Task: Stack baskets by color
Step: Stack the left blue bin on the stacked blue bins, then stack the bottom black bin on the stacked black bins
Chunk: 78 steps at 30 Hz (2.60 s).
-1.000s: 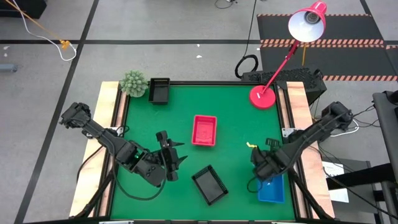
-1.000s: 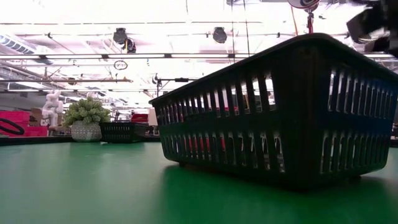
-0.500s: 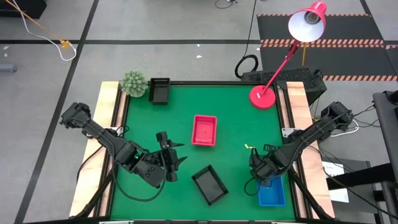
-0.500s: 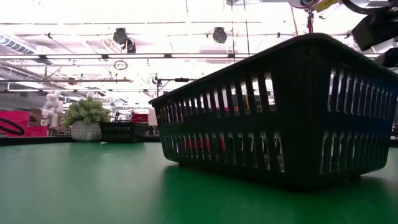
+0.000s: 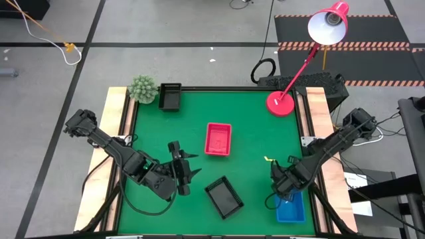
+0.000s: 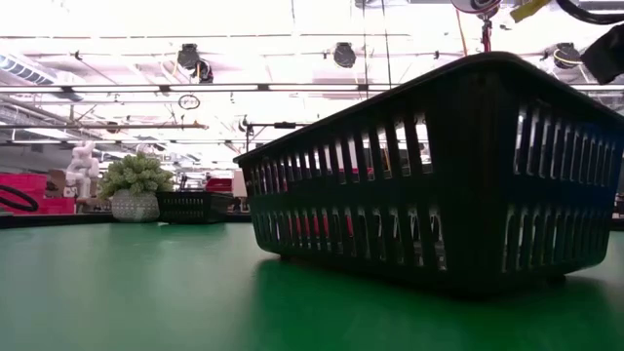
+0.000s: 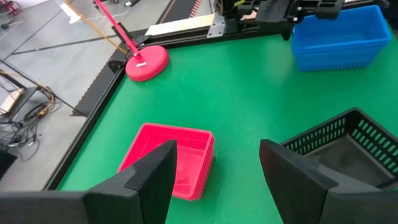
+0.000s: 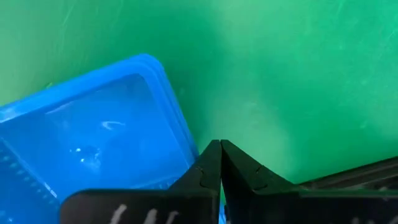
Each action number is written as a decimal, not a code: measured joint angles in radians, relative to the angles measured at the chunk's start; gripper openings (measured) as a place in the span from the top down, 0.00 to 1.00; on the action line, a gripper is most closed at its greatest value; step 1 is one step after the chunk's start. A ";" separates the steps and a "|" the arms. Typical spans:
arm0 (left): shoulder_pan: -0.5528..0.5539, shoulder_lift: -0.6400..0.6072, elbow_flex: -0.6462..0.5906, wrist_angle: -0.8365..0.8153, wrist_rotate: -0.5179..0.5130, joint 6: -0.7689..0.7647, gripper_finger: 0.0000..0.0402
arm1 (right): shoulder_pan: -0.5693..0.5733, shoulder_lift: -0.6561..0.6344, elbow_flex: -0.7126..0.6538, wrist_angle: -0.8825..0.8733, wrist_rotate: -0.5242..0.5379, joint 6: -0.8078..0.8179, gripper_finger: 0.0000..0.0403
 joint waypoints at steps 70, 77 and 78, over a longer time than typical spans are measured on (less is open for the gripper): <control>-0.032 0.779 0.396 0.295 0.373 -0.374 0.53 | 0.077 -0.102 0.000 0.358 0.839 -0.220 1.00; -0.028 0.776 0.397 0.260 0.409 -0.377 0.78 | 0.077 -0.101 0.001 0.360 0.838 -0.226 1.00; -0.028 0.776 0.397 0.248 0.435 -0.382 0.82 | 0.080 -0.101 0.001 0.360 0.838 -0.226 1.00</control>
